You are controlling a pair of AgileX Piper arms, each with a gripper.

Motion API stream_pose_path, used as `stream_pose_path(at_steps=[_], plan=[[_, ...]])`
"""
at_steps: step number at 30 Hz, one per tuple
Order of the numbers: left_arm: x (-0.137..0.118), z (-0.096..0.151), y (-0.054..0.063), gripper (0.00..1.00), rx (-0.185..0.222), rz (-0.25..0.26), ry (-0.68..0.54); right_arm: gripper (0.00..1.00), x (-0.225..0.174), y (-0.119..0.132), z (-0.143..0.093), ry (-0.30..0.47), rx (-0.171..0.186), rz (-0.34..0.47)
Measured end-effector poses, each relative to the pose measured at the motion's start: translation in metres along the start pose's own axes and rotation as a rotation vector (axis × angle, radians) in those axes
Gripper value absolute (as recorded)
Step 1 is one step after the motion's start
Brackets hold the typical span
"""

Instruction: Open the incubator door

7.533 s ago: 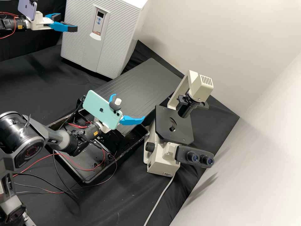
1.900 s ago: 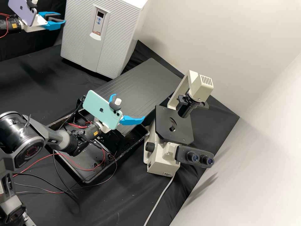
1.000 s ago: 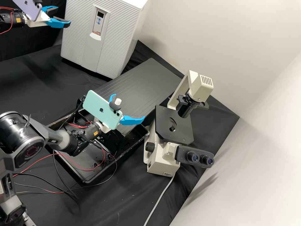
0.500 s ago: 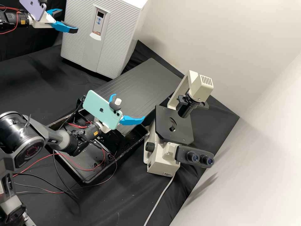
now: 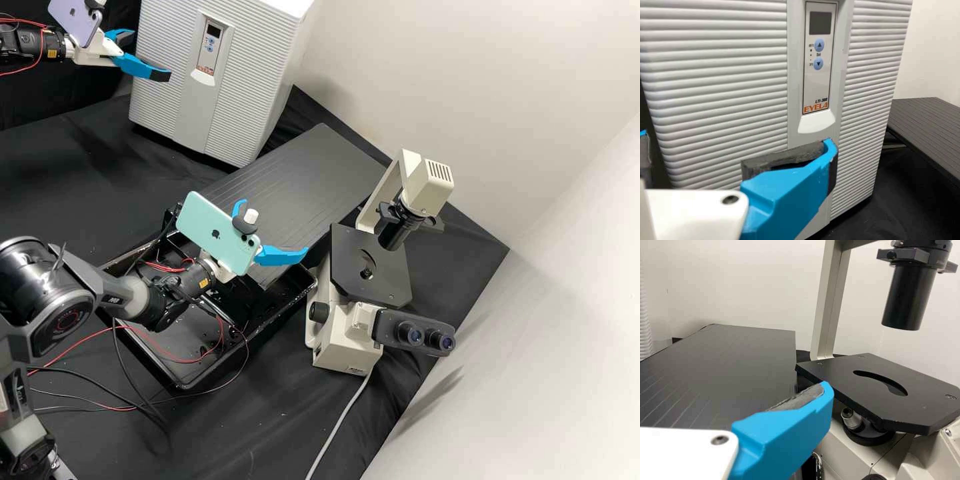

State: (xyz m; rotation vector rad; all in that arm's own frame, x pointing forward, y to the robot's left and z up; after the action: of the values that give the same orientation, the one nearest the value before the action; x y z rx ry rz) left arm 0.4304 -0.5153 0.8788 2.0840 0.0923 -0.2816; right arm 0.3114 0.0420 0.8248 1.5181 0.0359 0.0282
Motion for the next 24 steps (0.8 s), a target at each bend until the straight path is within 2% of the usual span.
stream_pose_path(at_steps=[5, 14, 24], plan=[[-0.002, -0.003, 0.003, 1.00, 0.004, 0.007, 0.008, 1.00, 0.000, 0.000, 0.000, 0.000, 0.000, 0.000], [-0.011, -0.002, 0.018, 1.00, -0.001, 0.038, 0.001, 1.00, 0.000, 0.000, 0.000, 0.000, 0.000, 0.000], [-0.007, 0.003, 0.022, 1.00, -0.073, 0.022, -0.048, 1.00, 0.000, 0.000, 0.000, 0.000, 0.000, 0.000]])
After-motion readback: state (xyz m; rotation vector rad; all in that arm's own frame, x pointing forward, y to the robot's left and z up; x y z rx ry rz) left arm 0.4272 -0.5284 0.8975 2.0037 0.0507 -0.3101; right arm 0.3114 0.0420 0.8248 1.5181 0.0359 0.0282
